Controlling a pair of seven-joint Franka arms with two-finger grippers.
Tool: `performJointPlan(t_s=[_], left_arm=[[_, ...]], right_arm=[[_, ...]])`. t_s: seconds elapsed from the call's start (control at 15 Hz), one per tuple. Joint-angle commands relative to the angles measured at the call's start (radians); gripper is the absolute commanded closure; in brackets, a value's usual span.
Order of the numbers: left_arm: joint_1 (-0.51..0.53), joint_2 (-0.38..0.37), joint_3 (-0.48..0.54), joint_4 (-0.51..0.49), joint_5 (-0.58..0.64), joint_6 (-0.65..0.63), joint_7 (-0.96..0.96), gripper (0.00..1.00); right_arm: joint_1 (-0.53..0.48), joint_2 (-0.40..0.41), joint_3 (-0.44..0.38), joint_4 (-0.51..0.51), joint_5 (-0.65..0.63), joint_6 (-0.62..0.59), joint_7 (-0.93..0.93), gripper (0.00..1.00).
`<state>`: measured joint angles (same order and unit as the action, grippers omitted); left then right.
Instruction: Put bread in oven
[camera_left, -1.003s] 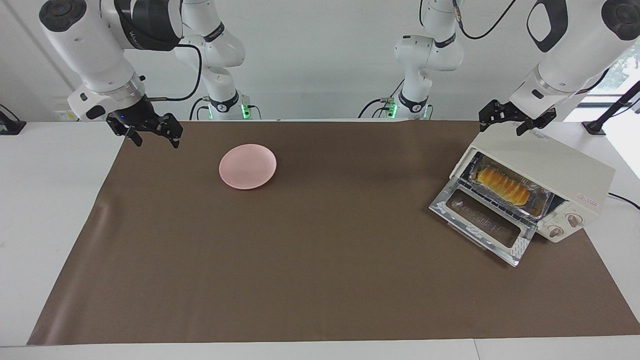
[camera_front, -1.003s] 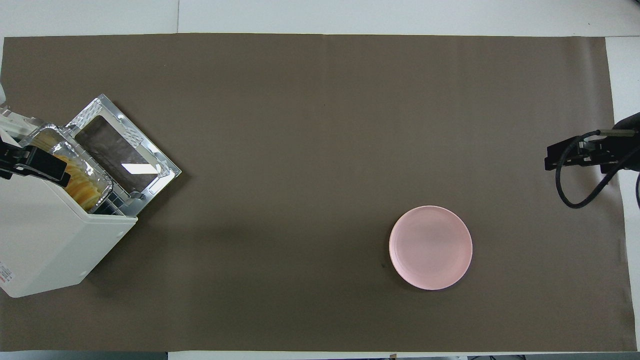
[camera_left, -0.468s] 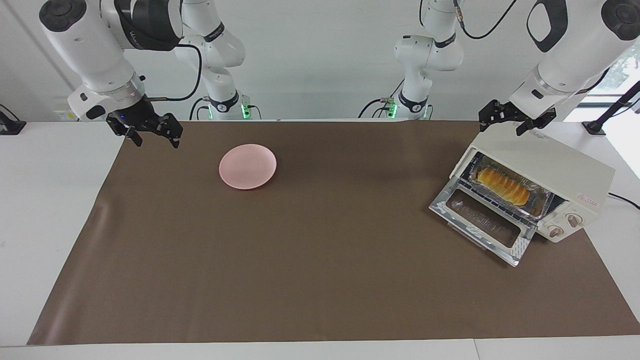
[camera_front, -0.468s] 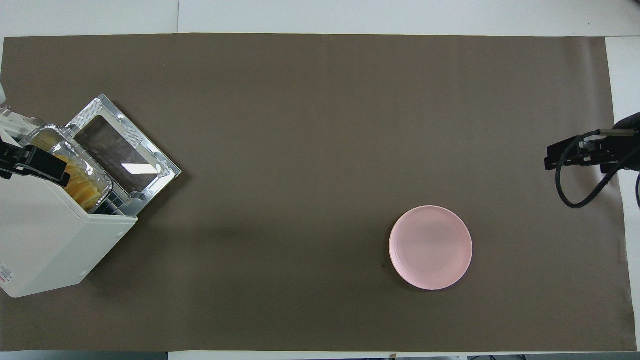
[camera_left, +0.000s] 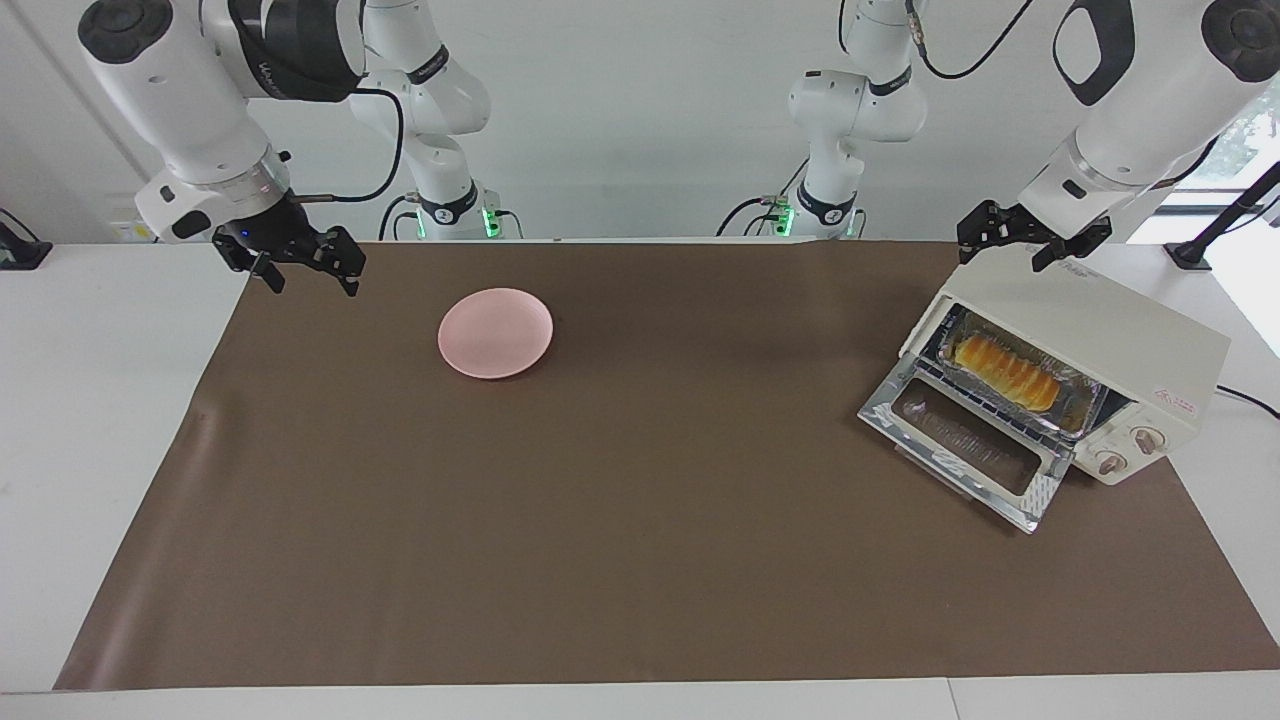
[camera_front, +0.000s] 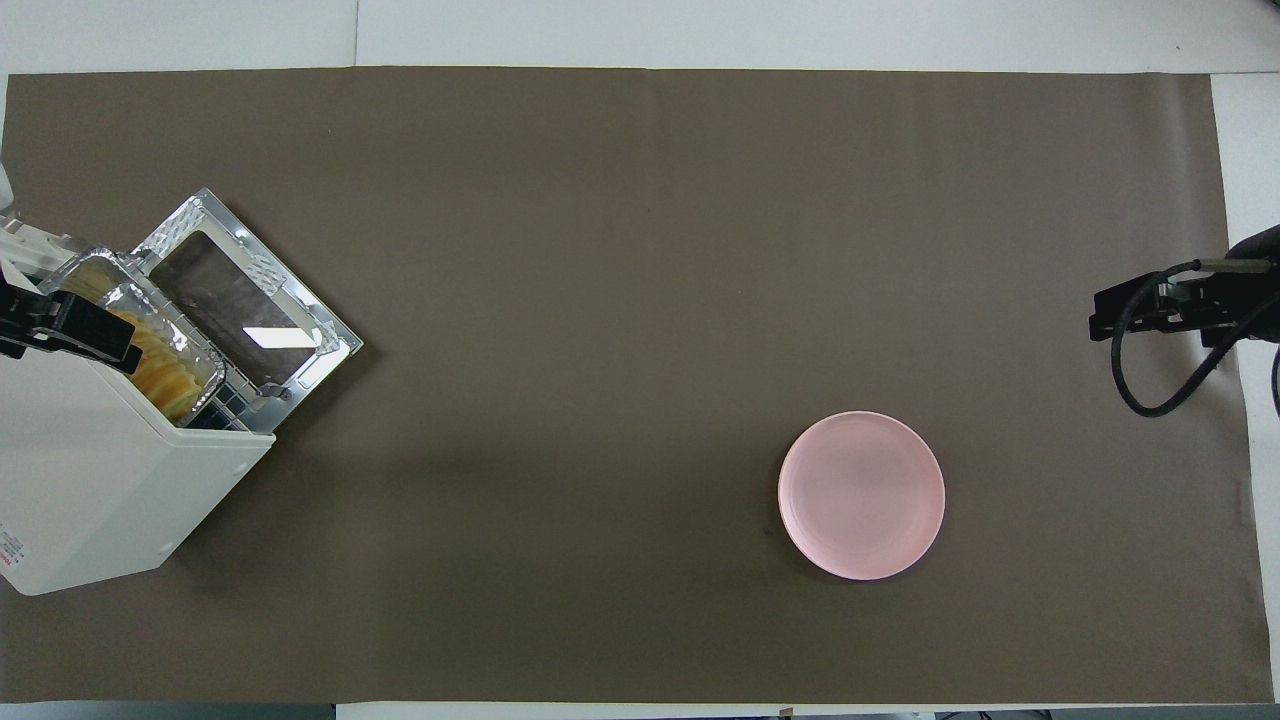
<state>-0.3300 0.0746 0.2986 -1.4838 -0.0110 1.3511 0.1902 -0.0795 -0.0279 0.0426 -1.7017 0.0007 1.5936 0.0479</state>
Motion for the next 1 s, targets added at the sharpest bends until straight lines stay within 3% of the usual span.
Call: performJointPlan(t_s=[0.0,0.07,0.13,0.4,0.47,0.74,0.94], left_arm=[[0.126,-0.082,-0.160,-0.084,-0.030,0.086,-0.055,0.00],[0.020,-0.072,-0.047,-0.060,-0.029,0.070,-0.055,0.00],[-0.019,-0.078,0.000,-0.059,-0.027,0.062,-0.054,0.00],[-0.008,-0.094,-0.009,-0.078,-0.027,0.060,-0.040,0.00],[0.049,-0.105,-0.048,-0.079,-0.027,0.057,-0.026,0.00],[0.463,-0.113,-0.479,-0.111,-0.026,0.062,-0.017,0.00],[0.476,-0.140,-0.489,-0.165,-0.026,0.068,-0.021,0.00]], right_arm=[[-0.013,-0.003,0.010,0.004,-0.013,-0.004,-0.026,0.00],[-0.013,-0.003,0.010,0.004,-0.013,-0.004,-0.026,0.00],[-0.013,-0.003,0.010,0.004,-0.013,-0.004,-0.026,0.00],[-0.013,-0.003,0.010,0.004,-0.013,-0.004,-0.026,0.00],[-0.013,-0.003,0.010,0.004,-0.013,-0.004,-0.026,0.00],[-0.013,-0.003,0.010,0.005,-0.013,-0.004,-0.026,0.00],[-0.013,-0.003,0.010,0.005,-0.013,-0.004,-0.026,0.00]])
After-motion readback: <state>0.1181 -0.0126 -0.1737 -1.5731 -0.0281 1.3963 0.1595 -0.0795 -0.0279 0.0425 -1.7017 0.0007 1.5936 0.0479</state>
